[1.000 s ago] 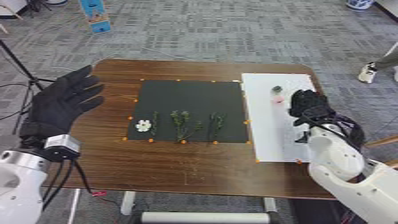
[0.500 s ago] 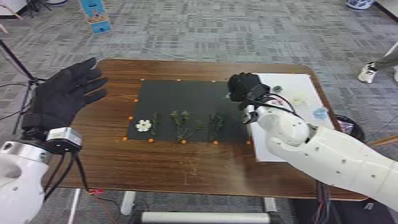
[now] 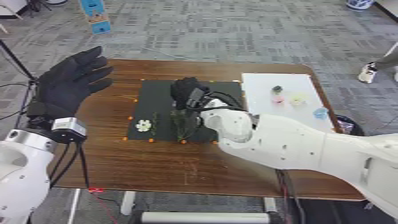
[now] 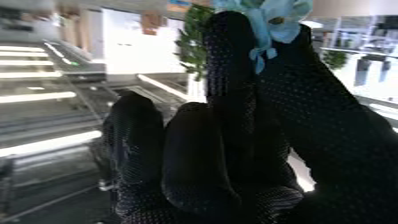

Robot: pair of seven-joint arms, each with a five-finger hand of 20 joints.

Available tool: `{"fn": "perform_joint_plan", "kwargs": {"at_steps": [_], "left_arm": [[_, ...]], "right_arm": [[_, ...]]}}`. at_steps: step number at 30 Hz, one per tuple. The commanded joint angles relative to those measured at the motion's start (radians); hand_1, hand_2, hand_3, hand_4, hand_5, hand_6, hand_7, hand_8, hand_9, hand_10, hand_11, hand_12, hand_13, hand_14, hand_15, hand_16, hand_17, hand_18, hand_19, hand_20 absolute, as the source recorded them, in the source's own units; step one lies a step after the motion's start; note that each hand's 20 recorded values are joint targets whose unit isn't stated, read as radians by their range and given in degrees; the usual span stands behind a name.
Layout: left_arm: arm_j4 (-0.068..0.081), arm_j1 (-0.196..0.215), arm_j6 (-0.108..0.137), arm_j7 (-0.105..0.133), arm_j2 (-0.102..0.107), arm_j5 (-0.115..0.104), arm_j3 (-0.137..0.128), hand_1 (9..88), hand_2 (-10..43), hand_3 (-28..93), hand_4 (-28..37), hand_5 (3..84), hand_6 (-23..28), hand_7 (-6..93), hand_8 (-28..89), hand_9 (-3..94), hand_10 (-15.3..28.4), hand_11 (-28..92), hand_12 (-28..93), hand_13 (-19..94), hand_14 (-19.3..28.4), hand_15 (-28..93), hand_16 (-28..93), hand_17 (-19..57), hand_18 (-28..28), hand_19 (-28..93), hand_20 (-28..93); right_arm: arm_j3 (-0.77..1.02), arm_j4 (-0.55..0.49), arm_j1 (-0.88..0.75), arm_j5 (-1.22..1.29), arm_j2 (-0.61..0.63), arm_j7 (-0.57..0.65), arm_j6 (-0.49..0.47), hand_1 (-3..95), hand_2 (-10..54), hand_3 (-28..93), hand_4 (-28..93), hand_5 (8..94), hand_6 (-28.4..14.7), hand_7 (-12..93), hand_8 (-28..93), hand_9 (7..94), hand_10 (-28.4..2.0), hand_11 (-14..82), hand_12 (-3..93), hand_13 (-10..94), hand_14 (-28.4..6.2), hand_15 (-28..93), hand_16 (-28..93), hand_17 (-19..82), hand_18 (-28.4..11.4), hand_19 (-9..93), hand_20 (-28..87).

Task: Arrange flowers

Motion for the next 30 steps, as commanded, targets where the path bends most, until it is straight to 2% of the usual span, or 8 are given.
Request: {"fn": "perform_joint_plan", "kwargs": {"at_steps": [1, 7, 13, 21, 30], "left_arm": [[-0.005, -0.019, 0.000, 0.023, 0.018, 0.006, 0.010, 23.4, -2.7, 71, -28.3, 33.5, 3.7, 20.1, -10, 31.3, 13.3, 25, 18, 26, 15.0, 31, 1, -8.3, 23.1, 47, 10], [0.006, -0.065, -0.022, 0.021, 0.029, 0.006, 0.051, 23.3, -2.8, 72, -28.3, 34.2, 3.9, 20.3, -10, 31.7, 13.3, 25, 18, 26, 15.1, 31, 0, -8.1, 23.2, 47, 10], [0.016, -0.109, -0.034, 0.032, 0.037, 0.007, 0.086, 23.2, -2.8, 71, -28.3, 34.4, 3.9, 20.4, -10, 31.8, 13.4, 25, 17, 26, 15.3, 32, 0, -8.1, 23.2, 48, 10], [0.044, -0.185, -0.051, 0.028, 0.043, 0.005, 0.146, 23.1, -2.8, 71, -28.3, 34.5, 4.0, 20.4, -10, 32.0, 13.4, 25, 17, 26, 15.3, 32, 0, -8.0, 23.2, 48, 10], [0.054, -0.211, -0.058, 0.029, 0.045, 0.001, 0.168, 23.2, -2.8, 71, -28.3, 34.4, 3.9, 20.2, -10, 32.0, 13.4, 25, 17, 26, 15.3, 32, 0, -8.1, 23.2, 48, 10]], "right_arm": [[-0.033, 0.061, 0.072, 0.010, -0.108, -0.002, 0.050, 52.5, -9.5, 80, -28, 75.6, 3.3, 41, 4, 86.4, -3.5, 20.2, 48.0, 82, -1.1, 88, 37, 53, -18.9, 93, 70], [-0.046, 0.139, 0.075, 0.009, -0.176, 0.002, 0.056, 52.8, -9.5, 79, -28, 75.6, 3.7, 41, 3, 86.9, -3.6, 19.1, 47.6, 82, -1.1, 88, 37, 53, -18.9, 93, 70], [-0.089, 0.196, 0.093, 0.020, -0.226, 0.020, 0.076, 53.3, -9.5, 78, -28, 76.7, 4.2, 40, 0, 87.8, -3.6, 16.9, 46.3, 82, -1.0, 88, 37, 53, -18.9, 93, 71], [-0.131, 0.266, 0.080, 0.001, -0.278, 0.056, 0.134, 53.5, -9.5, 77, -28, 77.2, 4.8, 39, -1, 88.9, -4.1, 14.3, 45.0, 83, -0.9, 88, 37, 54, -18.8, 93, 71], [-0.179, 0.273, 0.084, 0.006, -0.301, 0.082, 0.135, 53.3, -9.5, 77, -28, 77.7, 5.2, 38, -2, 89.9, -3.9, 12.1, 43.8, 83, -0.9, 88, 37, 55, -18.7, 93, 71]]}}
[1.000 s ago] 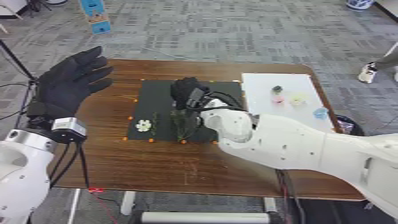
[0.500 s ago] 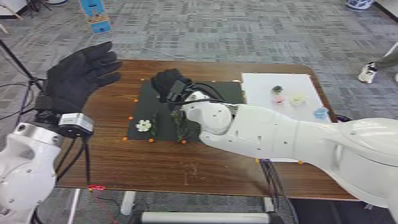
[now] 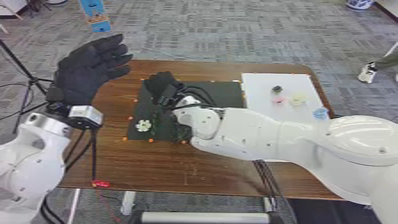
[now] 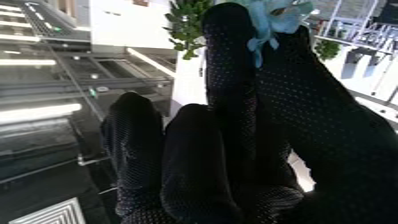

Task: Arrange flowers

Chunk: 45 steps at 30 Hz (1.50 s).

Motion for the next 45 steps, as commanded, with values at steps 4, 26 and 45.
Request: {"fn": "perform_joint_plan", "kwargs": {"at_steps": [4, 26, 45], "left_arm": [[0.006, -0.021, -0.023, 0.002, -0.001, -0.001, 0.010, 23.1, -2.9, 71, -28.3, 34.4, 3.9, 20.2, -10, 32.0, 13.4, 25, 17, 26, 15.3, 32, 0, -8.1, 23.2, 48, 10], [0.012, -0.031, -0.021, 0.000, -0.001, -0.002, 0.015, 23.1, -2.8, 71, -28.3, 33.8, 3.7, 20.1, -10, 32.0, 13.4, 25, 17, 26, 15.3, 31, 0, -8.2, 23.2, 47, 10], [0.007, -0.013, -0.020, 0.000, -0.008, -0.003, 0.001, 23.2, -2.8, 71, -28.3, 33.6, 3.6, 20.0, -10, 32.1, 13.4, 25, 17, 26, 15.2, 32, 0, -8.2, 23.2, 47, 10]], "right_arm": [[-0.016, -0.006, 0.002, -0.034, -0.027, 0.023, -0.001, 53.2, -9.5, 77, -28, 77.5, 5.4, 38, -2, 89.9, -3.9, 11.5, 43.6, 84, -0.9, 88, 37, 55, -18.7, 93, 71], [0.068, -0.040, -0.023, -0.062, 0.001, 0.025, -0.177, 47.7, -9.5, 75, -28, 66.8, 6.4, 30, -7, 77.9, -3.0, 9.4, 26.6, 81, -1.1, 88, 38, 51, -18.3, 93, 69], [0.115, -0.073, -0.039, -0.069, 0.020, 0.015, -0.219, 42.8, -9.5, 81, -28, 61.6, 6.8, 26, -11, 69.6, -3.9, 16.5, 14.7, 79, -1.4, 88, 38, 50, -18.4, 93, 68]]}}
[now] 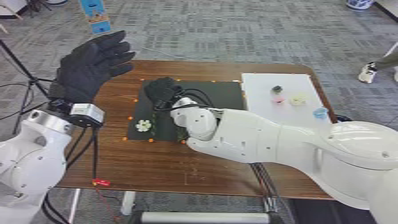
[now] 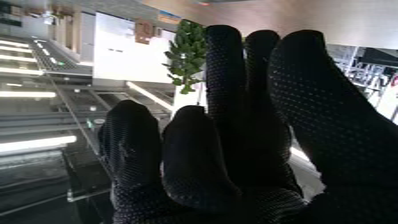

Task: Arrange flowers

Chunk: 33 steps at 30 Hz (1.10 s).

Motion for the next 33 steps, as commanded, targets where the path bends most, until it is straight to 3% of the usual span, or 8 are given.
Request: {"fn": "perform_joint_plan", "kwargs": {"at_steps": [1, 5, 8, 12, 15, 18, 28, 33], "left_arm": [[-0.008, 0.020, -0.005, 0.004, -0.009, -0.002, -0.018, 23.2, -2.8, 71, -28.3, 33.6, 3.6, 20.0, -10, 32.1, 13.4, 25, 17, 26, 15.3, 32, 0, -8.2, 23.2, 47, 10], [-0.019, 0.052, 0.003, 0.006, -0.015, -0.001, -0.042, 23.2, -2.8, 71, -28.3, 33.6, 3.6, 20.1, -10, 32.1, 13.4, 25, 17, 26, 15.3, 31, 0, -8.2, 23.2, 47, 10], [-0.024, 0.066, 0.006, 0.008, -0.019, 0.000, -0.055, 23.3, -2.7, 71, -28.3, 33.6, 3.6, 20.0, -10, 32.1, 13.4, 25, 17, 26, 15.2, 31, 0, -8.2, 23.2, 47, 10], [-0.033, 0.090, 0.015, 0.010, -0.025, 0.000, -0.071, 23.2, -2.8, 71, -28.3, 33.5, 3.5, 20.1, -10, 32.1, 13.4, 25, 17, 26, 15.2, 31, 0, -8.2, 23.2, 47, 10], [-0.037, 0.105, 0.016, 0.016, -0.026, 0.000, -0.082, 23.2, -2.8, 71, -28.3, 33.5, 3.5, 20.2, -10, 32.1, 13.4, 25, 17, 26, 15.3, 31, 0, -8.2, 23.2, 47, 10], [-0.041, 0.115, 0.019, 0.013, -0.030, 0.000, -0.088, 23.2, -2.8, 72, -28.3, 33.6, 3.6, 20.2, -10, 32.1, 13.4, 25, 18, 26, 15.3, 31, 0, -8.3, 23.2, 47, 10], [-0.041, 0.117, 0.020, 0.009, -0.032, 0.000, -0.089, 23.2, -2.8, 71, -28.3, 33.6, 3.5, 20.2, -10, 32.1, 13.4, 25, 18, 26, 15.3, 32, 0, -8.2, 23.2, 47, 10], [-0.038, 0.111, 0.019, 0.008, -0.030, 0.000, -0.086, 23.2, -2.8, 71, -28.3, 33.5, 3.6, 20.1, -10, 32.1, 13.4, 25, 18, 26, 15.3, 32, 0, -8.2, 23.2, 47, 10]], "right_arm": [[0.016, -0.039, 0.006, -0.021, 0.011, -0.002, 0.014, 42.8, -9.5, 81, -28, 61.5, 6.8, 25, -11, 69.5, -3.9, 16.6, 14.5, 79, -1.4, 88, 38, 50, -18.4, 93, 68], [0.046, -0.083, 0.000, -0.037, 0.032, -0.009, -0.010, 43.3, -9.5, 83, -28, 60.5, 6.3, 26, -12, 69.1, -5.1, 17.2, 17.4, 78, -1.9, 88, 38, 49, -18.7, 93, 68], [0.067, -0.132, -0.001, -0.057, 0.055, 0.058, -0.101, 45.9, -9.5, 82, -27, 57.4, 5.2, 24, -15, 76.2, -5.4, 12.5, 36.4, 78, -2.1, 88, 38, 49, -18.8, 93, 68], [0.104, -0.150, -0.013, -0.037, 0.070, 0.133, -0.213, 42.7, -8.0, 82, -21, 52.6, 0.8, 20, -13, 76.5, -6.7, 27.3, 51.0, 78, -2.6, 88, 38, 49, -19.5, 93, 69], [0.114, -0.148, -0.015, 0.002, 0.086, 0.157, -0.242, 40.4, -4.8, 85, -18, 51.6, -0.9, 18, -11, 74.4, -8.4, 49.8, 45.5, 80, -2.8, 89, 37, 51, -20.0, 93, 70], [0.133, -0.143, -0.028, -0.001, 0.100, 0.164, -0.271, 35.9, 1.7, 90, -14, 51.6, -1.0, 18, -11, 77.7, -10.1, 62.2, 39.8, 82, -2.3, 89, 38, 54, -20.2, 93, 72], [0.132, -0.096, -0.032, 0.004, 0.097, 0.177, -0.340, 27.4, 12.3, 93, 0, 60.1, 0.9, 19, -13, 82.4, -9.8, 68.2, 35.4, 87, -2.6, 91, 38, 59, -20.9, 93, 76], [0.138, -0.091, -0.044, 0.007, 0.096, 0.149, -0.365, 26.7, 13.2, 93, 1, 62.2, 1.0, 19, -13, 82.6, -9.8, 68.9, 34.2, 87, -2.5, 91, 39, 59, -20.9, 93, 76]]}}
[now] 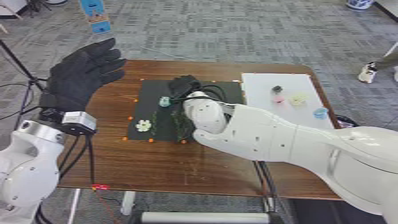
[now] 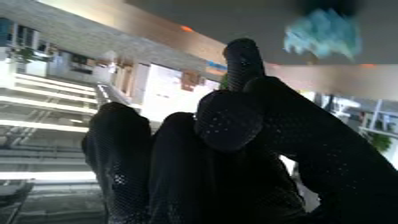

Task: Arrange flowers

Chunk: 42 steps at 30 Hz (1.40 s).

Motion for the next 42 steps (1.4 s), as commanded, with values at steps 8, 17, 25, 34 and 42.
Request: {"fn": "perform_joint_plan", "kwargs": {"at_steps": [8, 17, 25, 34, 42], "left_arm": [[0.000, -0.011, 0.005, -0.003, -0.007, -0.001, 0.005, 23.3, -2.7, 71, -28.3, 33.5, 3.5, 20.3, -10, 32.2, 13.5, 25, 17, 26, 15.2, 32, 0, -8.2, 23.2, 47, 10], [0.006, -0.025, -0.005, -0.004, -0.005, -0.003, 0.016, 23.2, -2.8, 72, -28.3, 33.5, 3.5, 20.2, -10, 32.1, 13.4, 25, 17, 26, 15.2, 31, 0, -8.2, 23.2, 47, 10], [0.004, -0.013, 0.002, -0.005, -0.004, -0.002, 0.003, 23.3, -2.8, 72, -28.3, 33.5, 3.6, 20.1, -10, 32.1, 13.4, 25, 17, 26, 15.3, 32, 0, -8.2, 23.2, 47, 10], [-0.001, -0.002, -0.002, -0.005, -0.009, -0.002, -0.007, 23.2, -2.8, 71, -28.3, 33.5, 3.5, 20.2, -10, 32.2, 13.4, 25, 17, 26, 15.3, 32, 0, -8.3, 23.2, 47, 10], [-0.006, 0.015, 0.006, -0.001, -0.011, -0.002, -0.018, 23.3, -2.8, 71, -28.3, 33.4, 3.5, 20.0, -10, 32.1, 13.4, 25, 17, 26, 15.2, 31, 0, -8.3, 23.2, 47, 10]], "right_arm": [[-0.012, -0.047, -0.016, 0.003, 0.012, -0.075, -0.004, 26.5, 13.8, 93, 1, 62.9, 1.4, 19, -13, 82.4, -9.7, 68.9, 34.6, 87, -2.7, 90, 39, 59, -20.9, 93, 76], [0.011, -0.032, -0.034, 0.009, -0.003, -0.110, 0.011, 27.6, 14.0, 93, -2, 58.0, -0.1, 17, -13, 81.2, -10.1, 68.4, 35.8, 86, -2.6, 90, 40, 59, -20.9, 93, 76], [0.033, -0.034, -0.048, -0.010, 0.013, -0.176, 0.045, 28.6, 11.2, 93, -6, 51.7, -1.1, 16, -13, 78.9, -10.3, 67.2, 37.3, 84, -2.7, 90, 40, 57, -21.0, 93, 76], [0.035, -0.052, -0.051, -0.017, 0.024, -0.129, -0.006, 28.3, 10.2, 93, -7, 54.7, 0.6, 17, -13, 78.6, -10.7, 67.1, 36.8, 84, -2.9, 90, 39, 56, -21.0, 93, 76], [0.017, -0.086, -0.042, -0.009, 0.065, -0.228, 0.071, 27.5, 10.8, 93, -8, 58.5, 3.0, 19, -13, 78.9, -10.4, 67.9, 34.6, 84, -3.2, 90, 39, 55, -21.1, 93, 75]]}}
